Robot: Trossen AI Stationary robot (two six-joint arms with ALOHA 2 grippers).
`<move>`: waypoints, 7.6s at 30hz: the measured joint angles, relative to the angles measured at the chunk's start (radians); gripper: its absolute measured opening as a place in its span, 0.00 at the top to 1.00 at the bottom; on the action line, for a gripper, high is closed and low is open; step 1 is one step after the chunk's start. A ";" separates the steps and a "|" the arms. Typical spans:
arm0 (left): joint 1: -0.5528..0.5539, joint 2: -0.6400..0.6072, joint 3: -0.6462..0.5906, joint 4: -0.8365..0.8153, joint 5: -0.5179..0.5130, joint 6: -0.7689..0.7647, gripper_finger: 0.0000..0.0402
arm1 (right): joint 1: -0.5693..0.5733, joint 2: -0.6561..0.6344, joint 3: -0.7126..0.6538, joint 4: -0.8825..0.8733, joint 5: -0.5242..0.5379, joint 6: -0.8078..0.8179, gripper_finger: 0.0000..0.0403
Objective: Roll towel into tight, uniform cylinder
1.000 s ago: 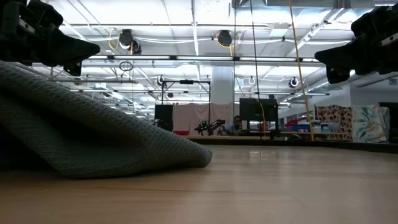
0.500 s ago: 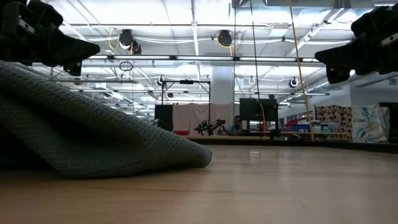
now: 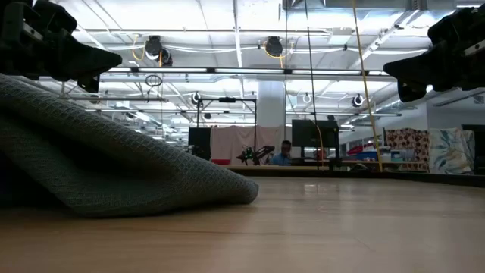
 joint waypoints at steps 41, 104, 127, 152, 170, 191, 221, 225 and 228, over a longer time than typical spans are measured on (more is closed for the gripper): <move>0.000 0.000 0.000 0.000 0.000 0.001 0.94 | 0.000 0.000 0.000 0.000 0.000 0.000 1.00; -0.036 0.848 1.171 -0.629 0.073 0.051 0.94 | 0.000 0.011 0.059 -0.031 -0.080 0.285 1.00; -0.034 0.973 0.921 -0.629 -0.084 -0.212 0.94 | 0.000 0.562 0.710 -0.458 -0.056 0.211 1.00; -0.032 1.171 0.732 -0.633 -0.158 -0.657 0.65 | 0.115 0.828 0.446 -0.130 -0.052 0.204 1.00; 0.000 1.400 0.732 -0.720 -0.054 -0.943 0.65 | 0.236 0.947 0.326 0.122 -0.049 0.172 1.00; 0.004 1.504 0.757 -0.656 -0.103 -1.012 0.35 | 0.236 1.060 0.326 0.190 -0.050 0.181 1.00; 0.033 1.598 0.755 -0.487 -0.199 -0.805 0.98 | 0.237 1.061 0.326 0.238 -0.012 0.210 1.00; 0.014 1.528 0.804 -0.466 -0.274 -0.742 0.99 | 0.239 1.067 0.326 0.267 0.076 0.244 1.00; -0.007 1.485 0.843 -0.446 -0.339 -0.657 0.99 | 0.239 1.086 0.326 0.316 0.149 0.276 1.00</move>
